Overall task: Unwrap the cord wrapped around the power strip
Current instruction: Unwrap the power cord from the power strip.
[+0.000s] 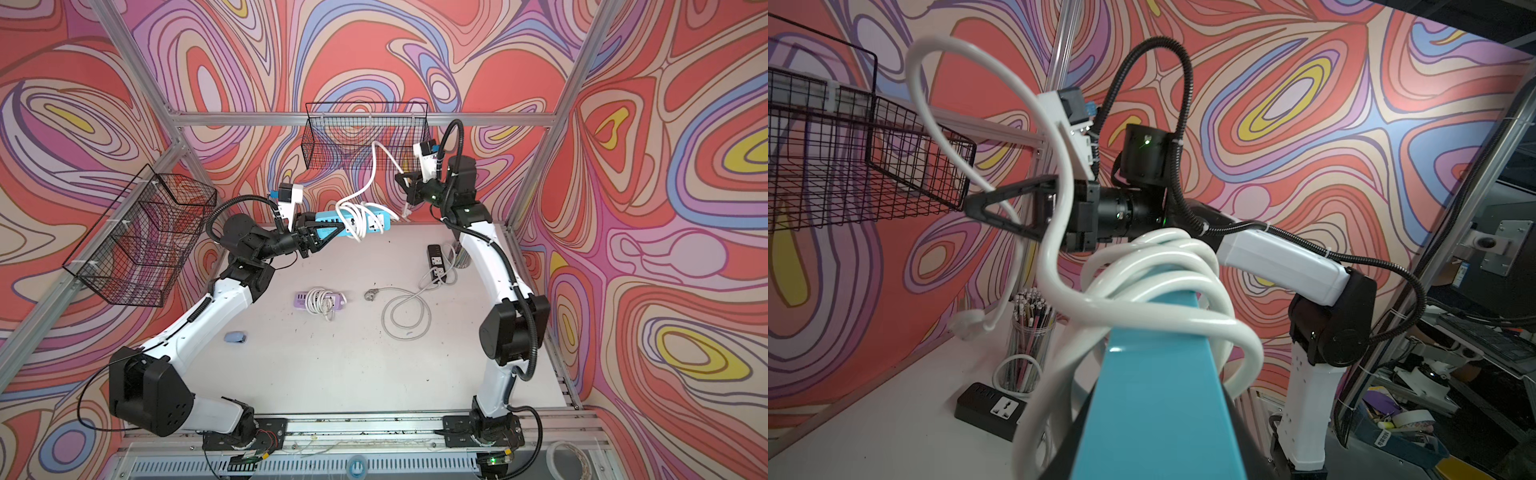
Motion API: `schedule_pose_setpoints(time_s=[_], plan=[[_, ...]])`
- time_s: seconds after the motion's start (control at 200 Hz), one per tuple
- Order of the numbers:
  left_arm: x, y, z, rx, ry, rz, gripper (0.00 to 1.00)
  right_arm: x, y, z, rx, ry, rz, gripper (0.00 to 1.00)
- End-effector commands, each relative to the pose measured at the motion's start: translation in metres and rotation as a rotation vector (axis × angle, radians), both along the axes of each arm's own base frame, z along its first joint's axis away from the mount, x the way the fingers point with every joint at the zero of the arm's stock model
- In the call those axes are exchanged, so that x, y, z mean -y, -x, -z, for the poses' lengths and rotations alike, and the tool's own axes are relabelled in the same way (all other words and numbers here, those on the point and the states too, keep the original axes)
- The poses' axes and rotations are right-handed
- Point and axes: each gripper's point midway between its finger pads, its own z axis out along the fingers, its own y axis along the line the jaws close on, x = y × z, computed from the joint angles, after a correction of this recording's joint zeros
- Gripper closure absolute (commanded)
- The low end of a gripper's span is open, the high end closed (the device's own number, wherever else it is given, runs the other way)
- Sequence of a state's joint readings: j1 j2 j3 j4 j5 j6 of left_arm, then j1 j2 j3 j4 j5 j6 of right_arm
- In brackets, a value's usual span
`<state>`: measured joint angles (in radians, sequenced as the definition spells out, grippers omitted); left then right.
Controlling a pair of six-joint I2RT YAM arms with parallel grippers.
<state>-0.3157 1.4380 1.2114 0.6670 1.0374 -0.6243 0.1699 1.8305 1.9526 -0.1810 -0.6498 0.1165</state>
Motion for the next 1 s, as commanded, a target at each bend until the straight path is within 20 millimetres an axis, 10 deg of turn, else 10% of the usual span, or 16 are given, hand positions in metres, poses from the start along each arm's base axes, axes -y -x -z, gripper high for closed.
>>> schedule_pose_setpoints(time_s=[0.0, 0.441, 0.997], plan=[[0.003, 0.005, -0.017, 0.089, -0.004, 0.004, 1.00, 0.014, 0.041, -0.065, 0.125, -0.018, 0.006, 1.00], [-0.007, -0.012, 0.003, 0.122, -0.128, -0.167, 1.00, 0.066, 0.102, -0.127, 0.232, -0.024, 0.114, 1.00], [-0.120, -0.027, -0.046, 0.308, -0.052, -0.720, 1.00, 0.110, 0.096, 0.040, -0.173, 0.056, 0.343, 1.00]])
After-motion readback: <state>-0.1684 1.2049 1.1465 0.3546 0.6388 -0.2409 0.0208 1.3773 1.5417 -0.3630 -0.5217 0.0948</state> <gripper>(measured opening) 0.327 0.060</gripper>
